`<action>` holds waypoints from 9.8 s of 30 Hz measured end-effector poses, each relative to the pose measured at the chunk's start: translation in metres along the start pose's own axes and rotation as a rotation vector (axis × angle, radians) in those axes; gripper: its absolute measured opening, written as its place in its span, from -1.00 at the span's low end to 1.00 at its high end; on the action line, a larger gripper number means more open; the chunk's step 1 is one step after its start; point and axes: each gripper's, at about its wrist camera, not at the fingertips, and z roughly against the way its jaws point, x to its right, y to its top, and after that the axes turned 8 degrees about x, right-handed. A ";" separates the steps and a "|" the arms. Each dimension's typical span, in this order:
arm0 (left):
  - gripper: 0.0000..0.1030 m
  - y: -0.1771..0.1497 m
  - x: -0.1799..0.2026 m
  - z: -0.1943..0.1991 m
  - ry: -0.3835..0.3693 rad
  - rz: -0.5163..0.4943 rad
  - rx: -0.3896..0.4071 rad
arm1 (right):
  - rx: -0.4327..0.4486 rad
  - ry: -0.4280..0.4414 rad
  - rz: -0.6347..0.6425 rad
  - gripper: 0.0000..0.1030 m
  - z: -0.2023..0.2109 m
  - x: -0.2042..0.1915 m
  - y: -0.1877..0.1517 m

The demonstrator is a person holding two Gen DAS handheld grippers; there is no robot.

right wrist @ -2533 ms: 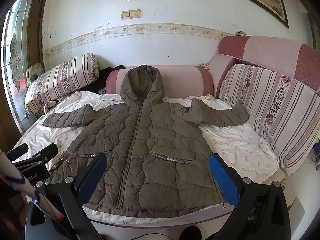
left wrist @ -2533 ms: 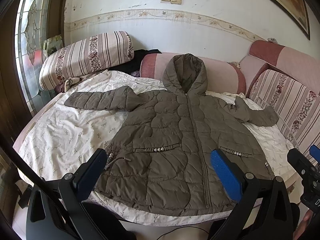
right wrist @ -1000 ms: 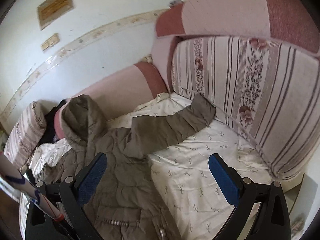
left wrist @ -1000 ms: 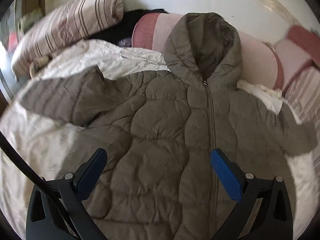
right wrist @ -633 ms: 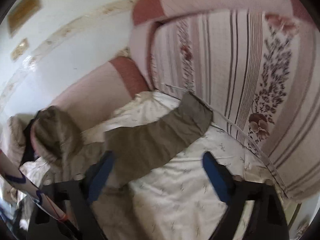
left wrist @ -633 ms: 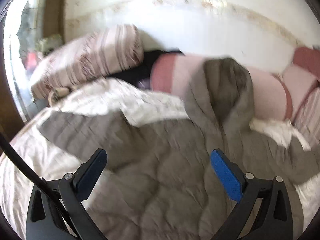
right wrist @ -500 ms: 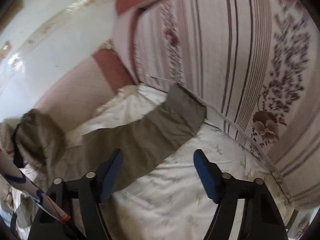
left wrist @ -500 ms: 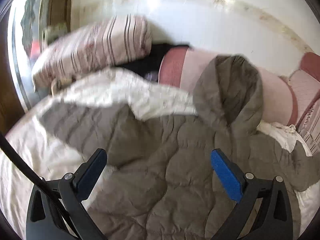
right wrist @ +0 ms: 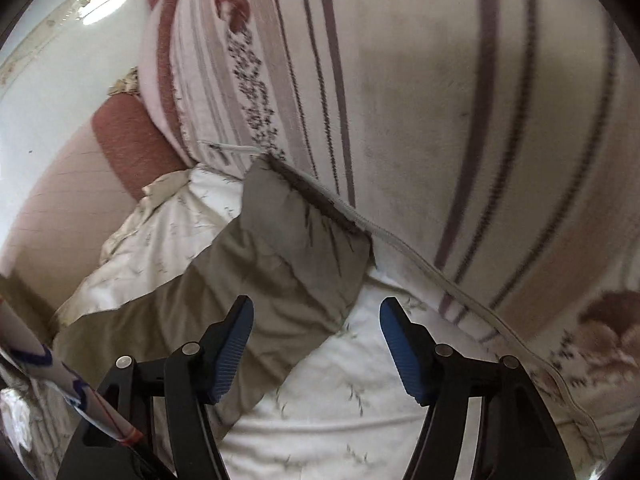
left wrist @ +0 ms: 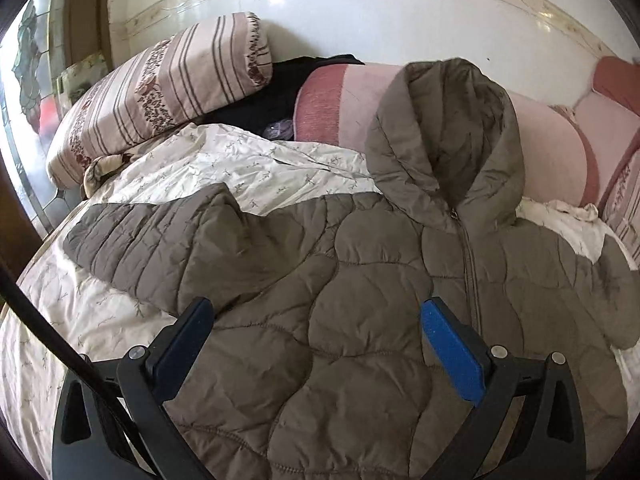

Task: Fold large clothes
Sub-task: 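Grasp the jacket sleeve cuff with the right gripper and lift it, then carry the sleeve across the jacket body and lay it down with the right gripper, then open the right gripper and release the folded sleeve on the jacket, then grasp the other sleeve cuff with the left gripper and lift it, then lay the sleeve across the jacket body with the left gripper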

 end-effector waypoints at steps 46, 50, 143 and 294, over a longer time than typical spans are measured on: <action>1.00 0.010 -0.063 0.029 -0.056 0.126 -0.020 | 0.200 0.637 0.314 -0.71 0.344 -0.247 -0.075; 1.00 0.010 -0.076 0.023 -0.037 0.144 -0.029 | 0.086 0.727 0.338 -0.71 0.317 -0.281 -0.125; 1.00 -0.037 -0.029 -0.066 -0.034 0.002 -0.225 | 0.092 0.526 0.713 0.02 0.191 -0.353 -0.288; 0.65 -0.017 -0.091 -0.091 -0.087 0.120 -0.257 | -0.115 0.267 0.349 -0.47 0.126 -0.283 -0.238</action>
